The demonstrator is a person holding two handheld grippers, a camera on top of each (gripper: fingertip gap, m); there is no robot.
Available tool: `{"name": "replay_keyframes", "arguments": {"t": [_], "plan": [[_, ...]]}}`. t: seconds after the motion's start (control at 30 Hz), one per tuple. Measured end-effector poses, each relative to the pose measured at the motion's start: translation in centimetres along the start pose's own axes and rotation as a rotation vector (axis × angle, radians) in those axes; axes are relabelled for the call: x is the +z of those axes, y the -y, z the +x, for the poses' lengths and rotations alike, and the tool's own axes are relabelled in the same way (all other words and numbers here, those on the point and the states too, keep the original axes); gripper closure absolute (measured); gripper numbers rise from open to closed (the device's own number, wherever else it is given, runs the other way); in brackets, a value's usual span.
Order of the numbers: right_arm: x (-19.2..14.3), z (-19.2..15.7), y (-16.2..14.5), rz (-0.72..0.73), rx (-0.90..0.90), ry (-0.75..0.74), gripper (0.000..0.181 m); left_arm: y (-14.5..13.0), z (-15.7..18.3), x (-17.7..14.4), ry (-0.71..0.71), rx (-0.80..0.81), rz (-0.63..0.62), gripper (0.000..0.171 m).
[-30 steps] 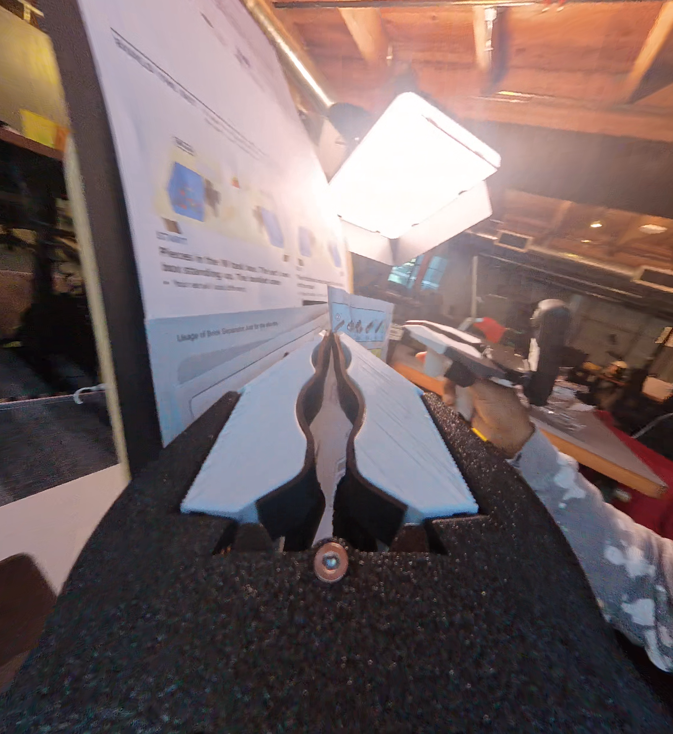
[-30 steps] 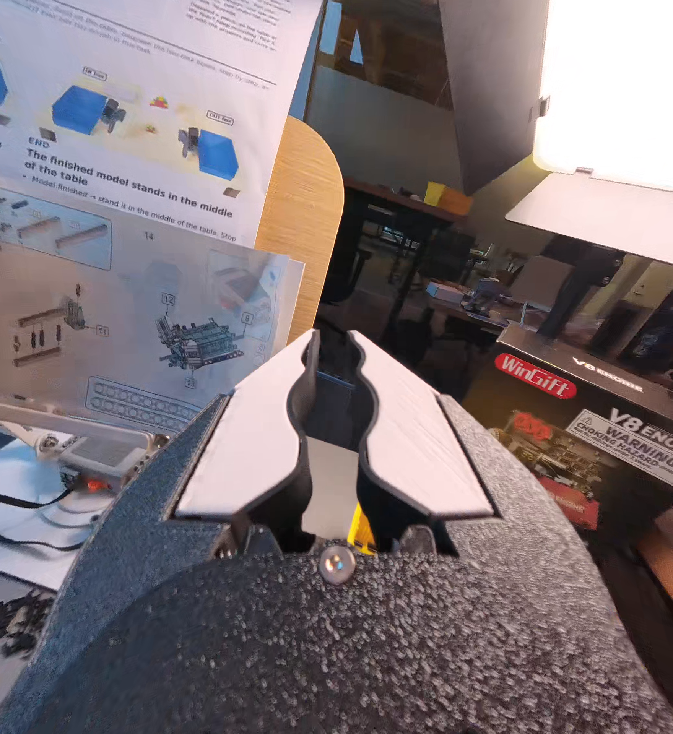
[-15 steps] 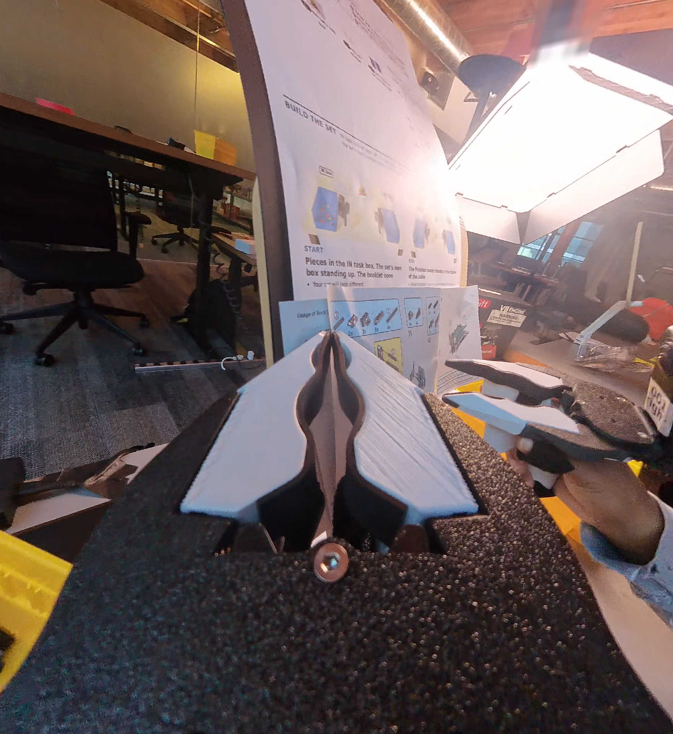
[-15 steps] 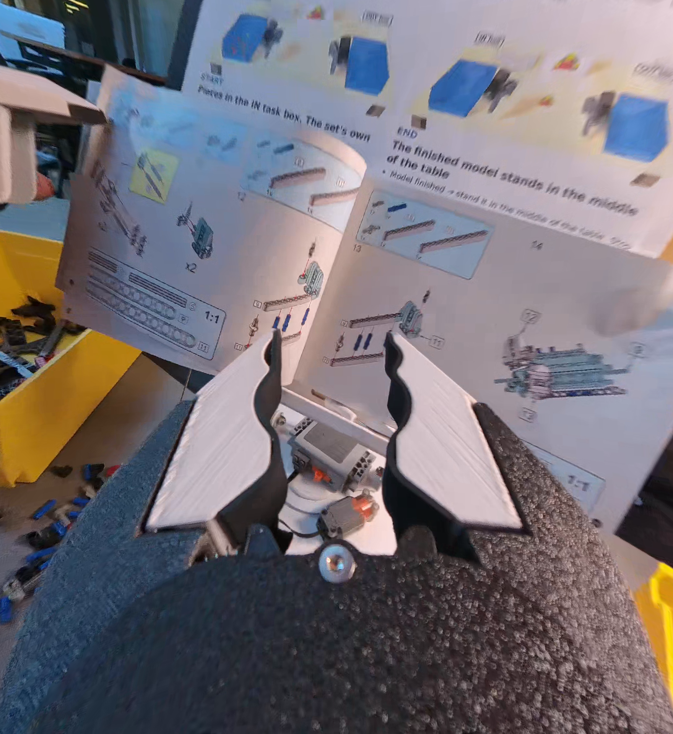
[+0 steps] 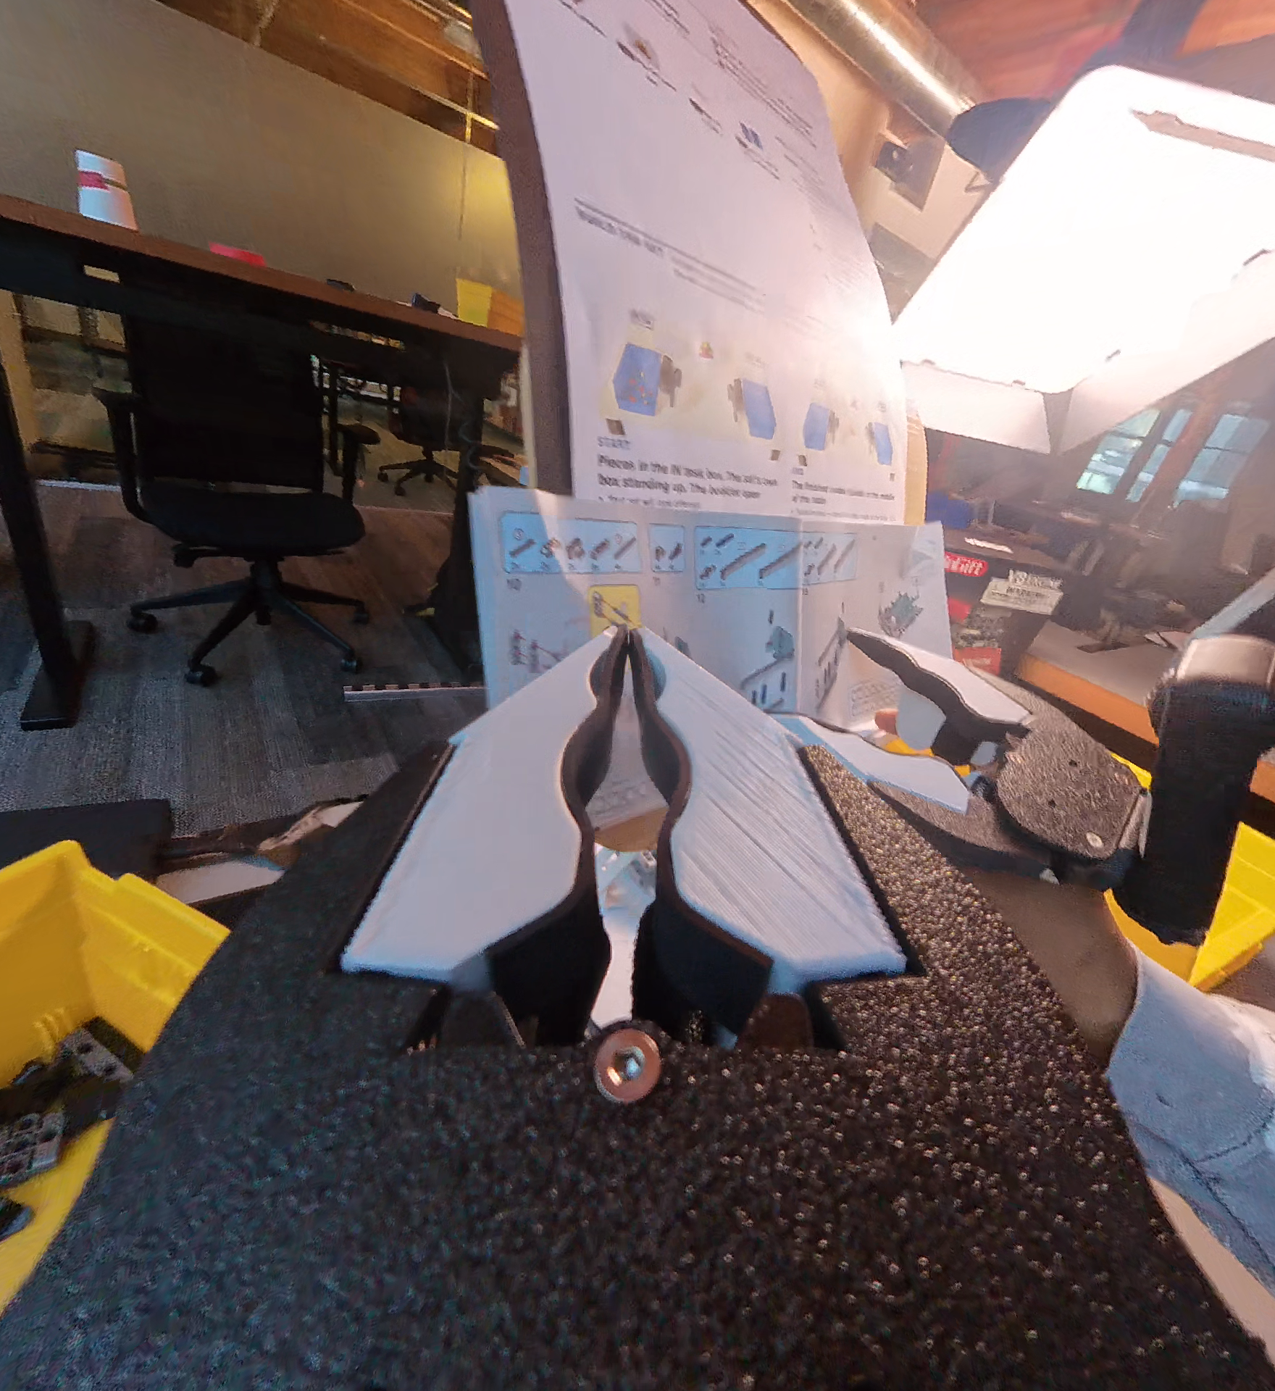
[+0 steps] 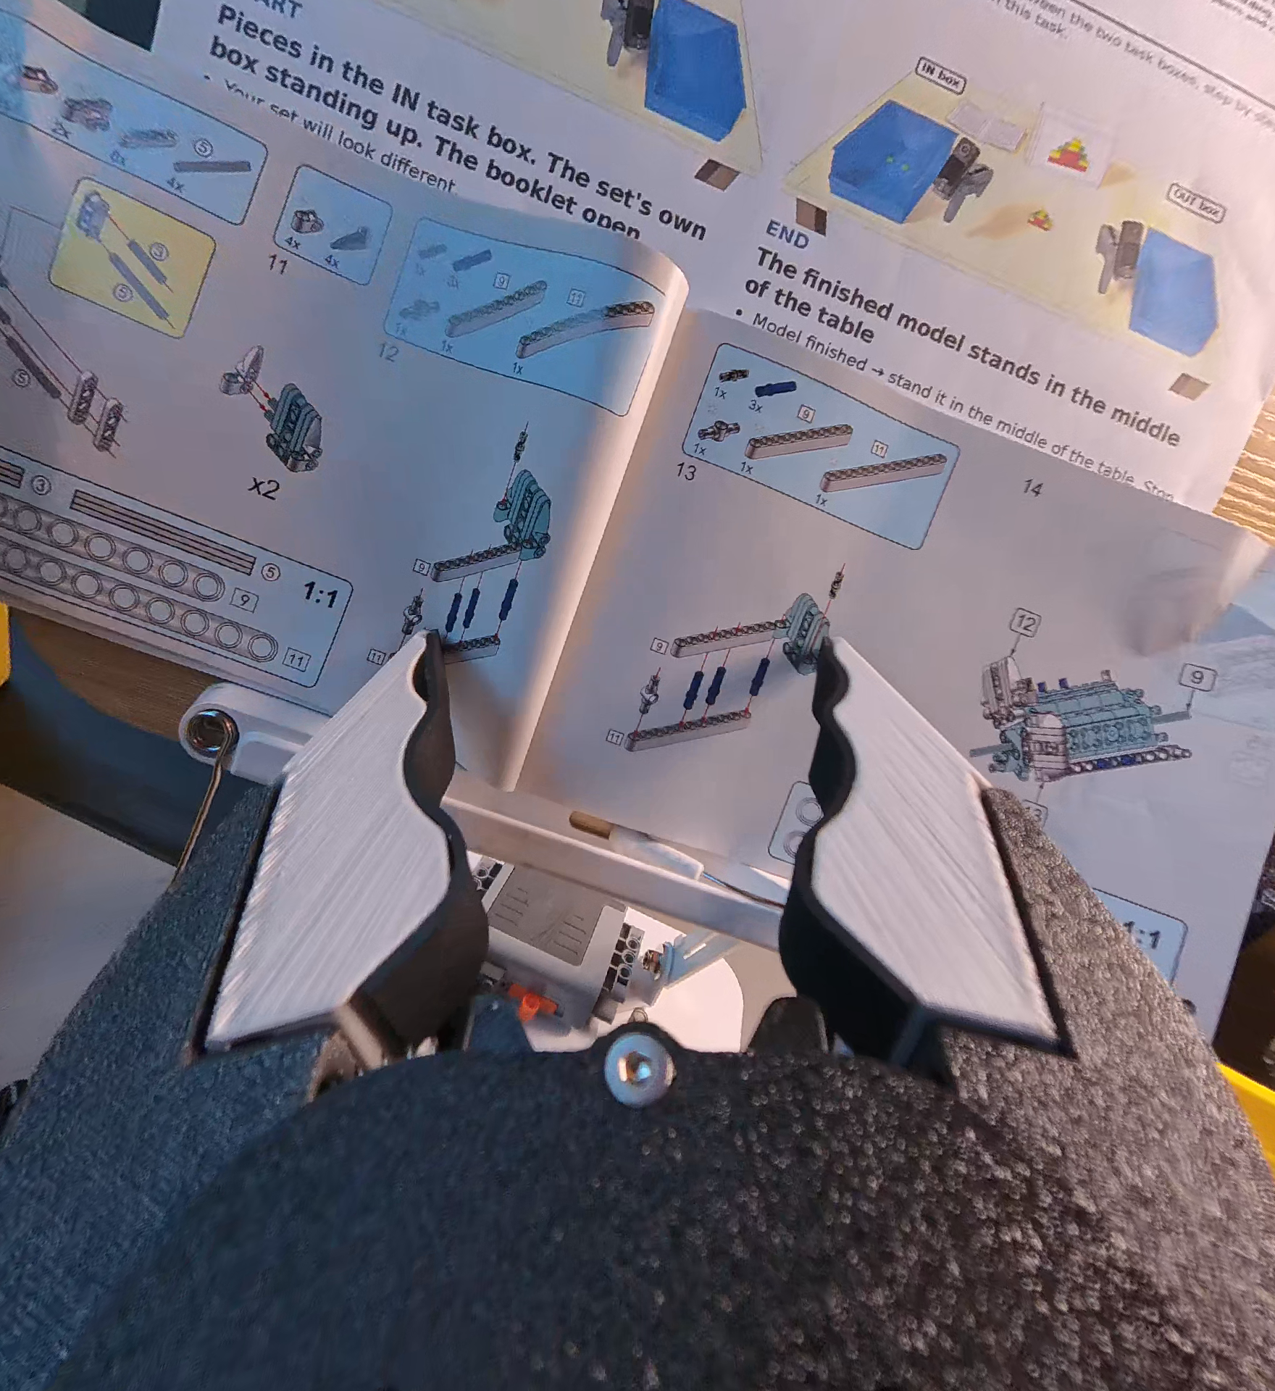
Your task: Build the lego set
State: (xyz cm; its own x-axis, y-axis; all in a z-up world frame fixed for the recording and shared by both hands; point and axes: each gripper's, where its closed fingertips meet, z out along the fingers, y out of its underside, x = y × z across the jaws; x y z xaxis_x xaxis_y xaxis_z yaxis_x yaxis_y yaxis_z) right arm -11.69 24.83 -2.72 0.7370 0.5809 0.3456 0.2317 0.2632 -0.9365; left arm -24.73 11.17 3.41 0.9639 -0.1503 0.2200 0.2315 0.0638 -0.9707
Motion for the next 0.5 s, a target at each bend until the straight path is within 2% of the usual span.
{"name": "replay_keyframes", "arguments": {"t": [0.1, 0.2, 0.33, 0.5], "plan": [[0.0, 0.0, 0.0, 0.006, 0.011, -0.002, 0.086, -3.6, 1.9, 1.3, -0.024, 0.072, -0.104, 0.171], [-0.1, -0.1, -0.1, 0.011, 0.023, 0.014, 0.086, -6.0, 2.3, 2.8, -0.025, 0.095, -0.166, 0.171], [-0.1, -0.4, -0.2, 0.005, 0.019, 0.055, 0.081, -8.5, 0.4, 4.5, 0.036, 0.088, -0.226, 0.171], [-1.0, 0.2, -0.1, 0.025, 0.078, 0.12, 0.087, -8.8, -0.1, 4.7, 0.034, 0.071, -0.226, 0.171]]}}
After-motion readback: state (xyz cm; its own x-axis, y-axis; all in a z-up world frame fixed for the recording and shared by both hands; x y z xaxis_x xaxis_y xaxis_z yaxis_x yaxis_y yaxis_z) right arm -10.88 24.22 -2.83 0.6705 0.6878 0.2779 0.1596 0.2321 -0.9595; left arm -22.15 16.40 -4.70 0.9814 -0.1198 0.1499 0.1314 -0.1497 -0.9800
